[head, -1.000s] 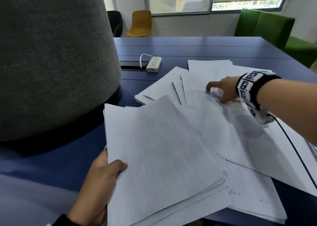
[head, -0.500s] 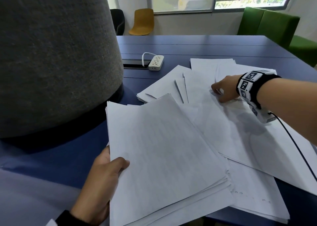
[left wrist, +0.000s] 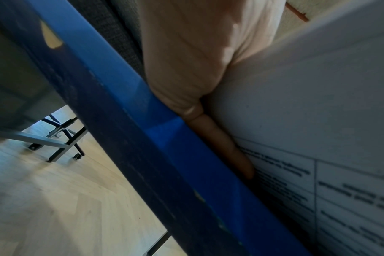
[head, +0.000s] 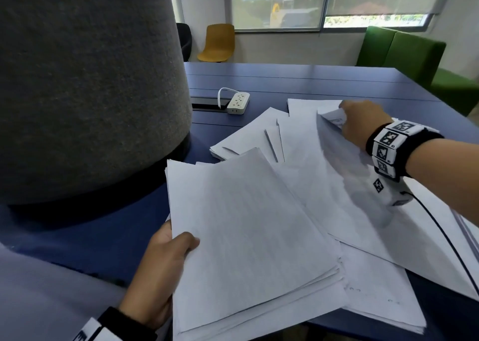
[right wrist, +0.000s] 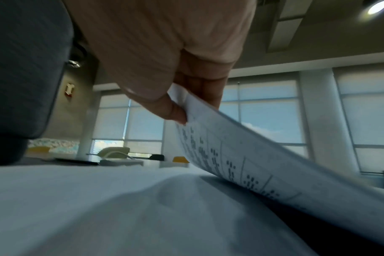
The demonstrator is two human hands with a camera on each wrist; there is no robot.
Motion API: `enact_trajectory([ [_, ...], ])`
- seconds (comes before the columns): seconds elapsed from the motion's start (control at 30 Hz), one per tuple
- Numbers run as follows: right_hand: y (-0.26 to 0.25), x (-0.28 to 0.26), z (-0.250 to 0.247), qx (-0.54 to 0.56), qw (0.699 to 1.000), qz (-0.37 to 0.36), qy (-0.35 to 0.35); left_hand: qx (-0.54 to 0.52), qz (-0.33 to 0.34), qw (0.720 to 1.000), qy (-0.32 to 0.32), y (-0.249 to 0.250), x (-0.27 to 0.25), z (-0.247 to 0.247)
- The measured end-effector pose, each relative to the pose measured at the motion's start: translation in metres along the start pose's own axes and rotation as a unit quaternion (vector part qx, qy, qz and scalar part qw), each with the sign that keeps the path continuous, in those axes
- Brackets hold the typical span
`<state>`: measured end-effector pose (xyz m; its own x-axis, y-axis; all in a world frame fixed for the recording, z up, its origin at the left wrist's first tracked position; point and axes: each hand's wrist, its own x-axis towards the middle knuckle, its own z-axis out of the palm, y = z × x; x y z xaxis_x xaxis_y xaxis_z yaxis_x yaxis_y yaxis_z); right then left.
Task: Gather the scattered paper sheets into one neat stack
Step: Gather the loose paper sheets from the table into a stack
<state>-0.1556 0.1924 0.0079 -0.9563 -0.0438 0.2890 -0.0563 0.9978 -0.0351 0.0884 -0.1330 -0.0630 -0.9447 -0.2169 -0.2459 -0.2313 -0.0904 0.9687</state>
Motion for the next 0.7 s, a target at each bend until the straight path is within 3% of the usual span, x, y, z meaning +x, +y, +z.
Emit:
enact_trajectory([
  [0.13, -0.024, -0.017, -0.027, 0.0, 0.997, -0.047, 0.056, -0.001, 0.001, 1.0, 0.007, -0.001, 0.002, 0.0],
  [0.23, -0.05, -0.041, -0.039, 0.022, 0.989, -0.121, 0.086, 0.001, 0.004, 1.0, 0.006, -0.001, 0.004, 0.0],
  [0.4, -0.101, -0.1, -0.041, 0.077, 0.967, -0.224, 0.09, -0.006, -0.007, 1.0, 0.003, 0.002, 0.004, -0.001],
  [0.53, -0.135, -0.151, -0.035, 0.082, 0.932, -0.339, 0.097, -0.001, -0.004, 1.0, 0.022, 0.003, 0.004, -0.001],
  [0.7, -0.156, -0.197, -0.029, 0.08, 0.9, -0.426, 0.046, 0.0, -0.007, 0.999, 0.035, 0.004, 0.003, 0.0],
])
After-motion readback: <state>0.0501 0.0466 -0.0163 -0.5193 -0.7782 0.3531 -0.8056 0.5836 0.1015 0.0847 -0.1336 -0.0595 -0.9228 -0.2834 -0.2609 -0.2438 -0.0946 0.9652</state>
